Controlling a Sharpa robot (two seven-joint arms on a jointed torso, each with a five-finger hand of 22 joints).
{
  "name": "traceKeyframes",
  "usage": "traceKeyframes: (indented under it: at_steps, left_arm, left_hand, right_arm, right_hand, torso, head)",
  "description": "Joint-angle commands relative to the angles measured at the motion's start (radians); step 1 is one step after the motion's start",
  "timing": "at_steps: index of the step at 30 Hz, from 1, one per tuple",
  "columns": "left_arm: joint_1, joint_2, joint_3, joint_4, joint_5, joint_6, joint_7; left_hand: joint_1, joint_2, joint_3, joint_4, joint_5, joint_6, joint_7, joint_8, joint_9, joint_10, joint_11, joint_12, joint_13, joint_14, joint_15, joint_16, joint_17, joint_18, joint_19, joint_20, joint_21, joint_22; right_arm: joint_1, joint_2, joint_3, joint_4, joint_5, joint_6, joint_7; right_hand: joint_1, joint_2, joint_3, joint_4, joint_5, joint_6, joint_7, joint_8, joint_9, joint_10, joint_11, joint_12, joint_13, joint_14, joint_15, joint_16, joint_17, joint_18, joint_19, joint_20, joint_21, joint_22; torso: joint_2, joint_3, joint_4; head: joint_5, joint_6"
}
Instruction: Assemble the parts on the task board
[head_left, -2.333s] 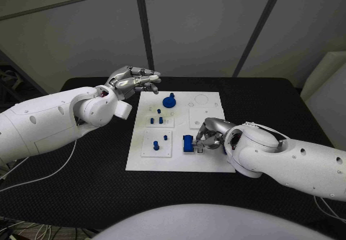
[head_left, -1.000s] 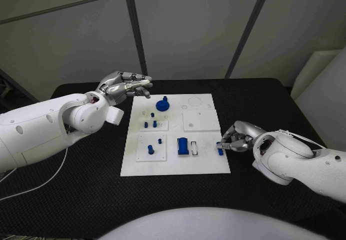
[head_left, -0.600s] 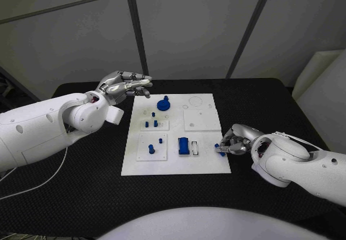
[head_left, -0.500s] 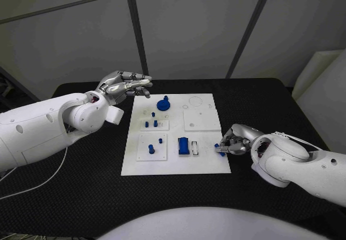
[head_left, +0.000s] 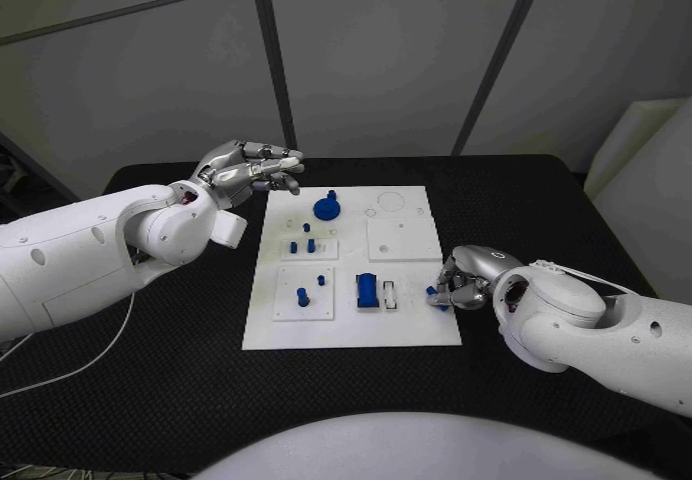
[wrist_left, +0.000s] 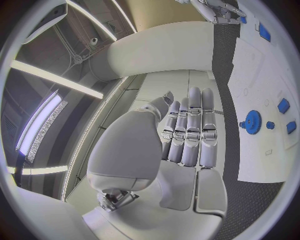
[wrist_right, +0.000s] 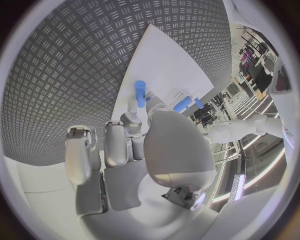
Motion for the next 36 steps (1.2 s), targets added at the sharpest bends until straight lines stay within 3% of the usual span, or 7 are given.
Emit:
traceKeyframes:
  at_steps: [1,6,8,13,18,30,36]
  left_arm:
    - [0.001,0.0,0.001,0.002,0.001,0.014,0.001]
    - [0.001,0.0,0.001,0.002,0.001,0.015,0.0]
    - [0.001,0.0,0.001,0.002,0.001,0.015,0.0]
    - [0.001,0.0,0.001,0.003,0.001,0.016,0.0]
    - [0.001,0.001,0.001,0.002,0.001,0.016,0.0]
    - [0.0,0.005,0.001,0.0,0.001,0.017,-0.001]
    - [0.0,0.006,0.001,0.0,0.001,0.017,-0.001]
  left_hand:
    - [-0.001,0.008,0.0,-0.005,-0.004,-0.006,0.0,-0.002,0.001,-0.008,-0.002,-0.004,-0.001,0.004,0.002,-0.005,0.002,-0.017,0.008,-0.001,-0.006,-0.002]
    - [-0.001,0.008,0.0,-0.005,-0.004,-0.006,0.0,-0.002,0.001,-0.008,-0.002,-0.004,-0.001,0.004,0.002,-0.005,0.002,-0.017,0.008,-0.001,-0.006,-0.002]
    - [-0.001,0.008,0.0,-0.005,-0.004,-0.006,0.0,-0.002,0.001,-0.008,-0.002,-0.004,-0.001,0.004,0.002,-0.005,0.002,-0.017,0.008,-0.001,-0.006,-0.002]
    - [-0.001,0.008,0.0,-0.005,-0.004,-0.006,0.0,-0.002,0.001,-0.008,-0.002,-0.004,-0.001,0.004,0.002,-0.005,0.002,-0.017,0.008,-0.001,-0.006,-0.002]
    - [0.0,0.008,0.0,-0.005,-0.004,-0.007,0.0,-0.002,0.001,-0.008,-0.002,-0.004,-0.001,0.004,0.002,-0.005,0.002,-0.017,0.008,-0.001,-0.006,-0.002]
    - [0.0,0.008,0.0,-0.006,-0.004,-0.007,0.0,-0.002,0.001,-0.008,-0.002,-0.004,-0.001,0.004,0.002,-0.006,0.002,-0.017,0.008,-0.001,-0.006,-0.002]
    - [0.0,0.008,0.0,-0.006,-0.004,-0.007,0.0,-0.002,0.001,-0.008,-0.002,-0.004,-0.001,0.004,0.002,-0.006,0.002,-0.017,0.008,-0.001,-0.006,-0.002]
  right_arm:
    - [-0.014,0.006,-0.012,-0.006,-0.103,0.144,-0.046]
    - [-0.015,0.014,-0.012,-0.007,-0.132,0.156,-0.051]
    - [-0.015,0.018,-0.012,-0.008,-0.137,0.151,-0.053]
    - [-0.015,0.021,-0.012,-0.006,-0.104,0.117,-0.056]
    - [-0.015,0.018,-0.012,0.006,-0.002,0.034,-0.051]
    - [-0.013,-0.007,-0.006,0.07,0.152,-0.218,0.01]
    - [-0.012,0.001,0.01,0.088,0.206,-0.257,0.028]
  right_hand:
    - [0.015,-0.002,0.001,-0.008,0.0,-0.006,0.0,-0.003,-0.012,-0.007,0.002,-0.006,-0.003,0.036,0.003,-0.001,0.001,-0.003,0.097,0.002,0.004,0.254]
    - [0.038,0.007,0.011,-0.022,0.013,-0.005,0.0,-0.002,-0.015,-0.008,0.002,-0.008,-0.003,0.036,0.003,-0.001,0.002,-0.003,0.097,0.002,0.004,0.254]
    - [0.045,0.013,0.019,-0.027,0.08,-0.003,0.0,-0.002,-0.02,-0.008,0.001,-0.008,-0.001,0.036,0.003,-0.002,0.003,-0.003,0.097,0.001,0.003,0.254]
    - [0.054,0.029,0.039,-0.033,0.157,0.009,-0.006,-0.001,-0.024,-0.002,-0.004,-0.003,0.006,0.036,-0.001,-0.001,0.006,-0.004,0.1,-0.001,0.009,0.256]
    - [0.062,0.044,0.066,-0.044,0.226,0.018,-0.011,0.001,-0.026,0.007,-0.008,0.007,0.017,0.038,-0.004,0.001,0.011,-0.006,0.103,-0.005,0.017,0.261]
    - [0.044,0.049,0.078,-0.044,0.252,0.028,-0.015,0.003,-0.023,0.027,-0.011,0.031,0.037,0.04,-0.007,0.004,0.015,-0.007,0.105,-0.007,0.022,0.263]
    - [0.026,0.047,0.079,-0.037,0.256,0.028,-0.016,0.002,-0.023,0.032,-0.012,0.034,0.04,0.04,-0.008,0.005,0.017,-0.007,0.105,-0.008,0.022,0.263]
  torso:
    - [-0.001,-0.0007,-0.0008]
    - [0.0,-0.0004,-0.0001]
    - [0.0,-0.0004,0.0003]
    - [0.0,-0.0002,0.0006]
    - [-0.001,0.0005,-0.0006]
    - [0.0,-0.0006,0.0021]
    - [0.0,-0.0008,0.0008]
  head:
    - [-0.001,-0.001]
    - [-0.002,-0.002]
    - [-0.003,-0.002]
    - [-0.002,-0.001]
    - [0.0,0.0]
    - [-0.003,0.003]
    - [-0.001,0.003]
